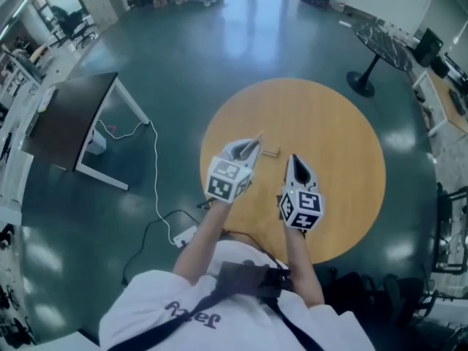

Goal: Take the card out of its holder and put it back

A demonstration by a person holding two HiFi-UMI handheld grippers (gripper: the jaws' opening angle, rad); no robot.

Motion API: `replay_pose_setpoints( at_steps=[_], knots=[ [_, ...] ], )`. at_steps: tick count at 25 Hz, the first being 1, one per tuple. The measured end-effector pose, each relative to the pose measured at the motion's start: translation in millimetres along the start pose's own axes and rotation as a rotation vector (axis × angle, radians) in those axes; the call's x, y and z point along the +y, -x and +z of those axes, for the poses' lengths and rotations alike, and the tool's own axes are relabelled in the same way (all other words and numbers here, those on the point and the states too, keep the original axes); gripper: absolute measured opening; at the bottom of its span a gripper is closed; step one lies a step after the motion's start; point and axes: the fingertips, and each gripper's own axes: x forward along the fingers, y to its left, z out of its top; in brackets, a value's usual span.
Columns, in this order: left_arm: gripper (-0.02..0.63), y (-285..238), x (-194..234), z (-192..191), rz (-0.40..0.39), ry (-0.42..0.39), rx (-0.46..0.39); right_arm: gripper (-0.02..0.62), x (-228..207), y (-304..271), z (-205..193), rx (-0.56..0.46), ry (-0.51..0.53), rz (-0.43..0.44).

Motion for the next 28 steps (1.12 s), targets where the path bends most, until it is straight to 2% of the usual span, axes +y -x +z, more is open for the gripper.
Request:
replay_pose_setpoints(
  at_steps=[6, 13, 19, 28],
  knots=[
    [0.028, 26, 9, 14, 0.127, -0.052, -0.132, 0.018, 18, 0, -2, 0.000, -0.008, 0.039],
    [0.028, 44, 4, 22, 0.164, -0.082, -0.253, 0.018, 31, 6, 3, -0.019, 0.005, 0.057],
    [0.028, 48, -7, 26, 0.129, -0.102, -0.280, 0.018, 37, 8, 9, -0.038, 0.001, 0.057],
    [0.028, 44, -3, 13, 0.103, -0.082, -0.242, 0.018, 40, 8, -2, -0.003, -0.007, 0.059]
  ],
)
